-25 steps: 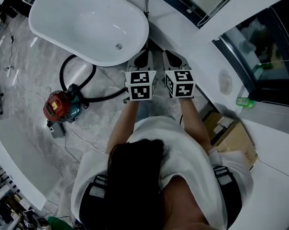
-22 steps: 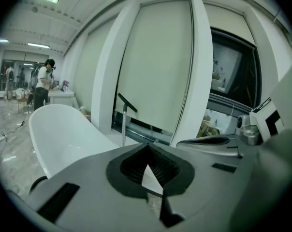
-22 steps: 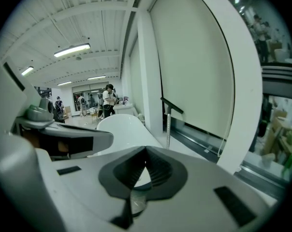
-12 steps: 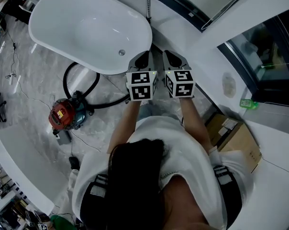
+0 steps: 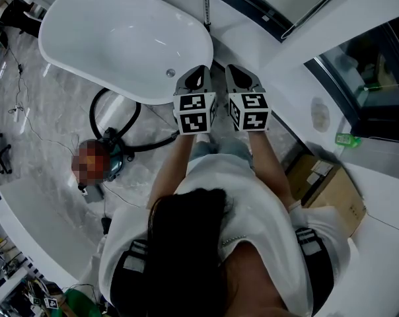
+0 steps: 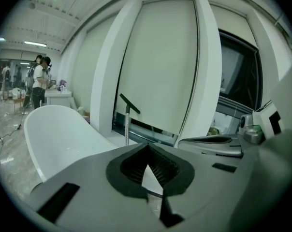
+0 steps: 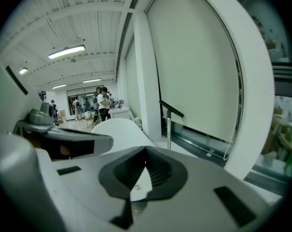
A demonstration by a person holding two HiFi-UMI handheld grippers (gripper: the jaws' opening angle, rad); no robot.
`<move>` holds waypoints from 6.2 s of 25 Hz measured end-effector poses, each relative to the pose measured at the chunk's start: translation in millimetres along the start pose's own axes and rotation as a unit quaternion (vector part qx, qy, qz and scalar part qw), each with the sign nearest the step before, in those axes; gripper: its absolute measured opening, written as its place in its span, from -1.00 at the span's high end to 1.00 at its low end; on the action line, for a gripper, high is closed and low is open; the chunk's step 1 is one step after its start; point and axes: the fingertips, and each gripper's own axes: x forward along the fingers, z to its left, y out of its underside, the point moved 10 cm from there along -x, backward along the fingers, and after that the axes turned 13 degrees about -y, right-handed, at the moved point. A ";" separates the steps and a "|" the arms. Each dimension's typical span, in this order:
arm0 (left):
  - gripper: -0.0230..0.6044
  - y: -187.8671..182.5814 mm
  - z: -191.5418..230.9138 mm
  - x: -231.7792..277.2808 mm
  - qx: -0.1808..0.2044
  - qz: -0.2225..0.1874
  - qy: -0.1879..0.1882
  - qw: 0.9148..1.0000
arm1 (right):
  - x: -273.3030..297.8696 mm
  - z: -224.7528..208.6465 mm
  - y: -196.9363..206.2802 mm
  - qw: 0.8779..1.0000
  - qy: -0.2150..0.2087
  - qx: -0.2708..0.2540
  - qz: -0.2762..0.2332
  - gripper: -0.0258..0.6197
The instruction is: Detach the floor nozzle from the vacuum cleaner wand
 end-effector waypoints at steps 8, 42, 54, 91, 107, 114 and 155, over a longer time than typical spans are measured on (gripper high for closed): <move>0.94 -4.0 3.4 3.3 -0.009 -0.005 0.013 1.000 | -3.1 -2.0 -4.7 1.000 0.018 -0.007 -0.004 0.87; 0.94 -36.2 -6.2 103.9 -0.025 -0.001 -0.025 0.999 | 73.9 -90.2 -35.7 1.000 -0.007 -0.010 0.006 0.87; 0.94 -84.4 -30.0 184.9 -0.035 -0.005 -0.061 0.998 | 127.3 -169.3 -79.1 0.999 -0.046 -0.025 0.012 0.87; 0.94 -123.2 -58.2 296.0 -0.046 -0.004 -0.122 0.991 | 208.7 -280.8 -137.6 0.991 -0.113 -0.067 0.018 0.87; 0.94 -129.4 -44.0 312.8 -0.039 0.002 -0.120 0.992 | 235.6 -291.0 -168.5 0.987 -0.116 -0.113 0.008 0.87; 0.94 -131.3 -32.4 315.1 -0.044 0.000 -0.124 0.991 | 260.8 -299.7 -202.2 0.981 -0.132 -0.145 0.004 0.87; 0.94 -140.7 11.1 361.6 -0.070 0.014 -0.164 0.984 | 426.6 -378.4 -252.5 0.912 -0.254 -0.274 0.170 0.08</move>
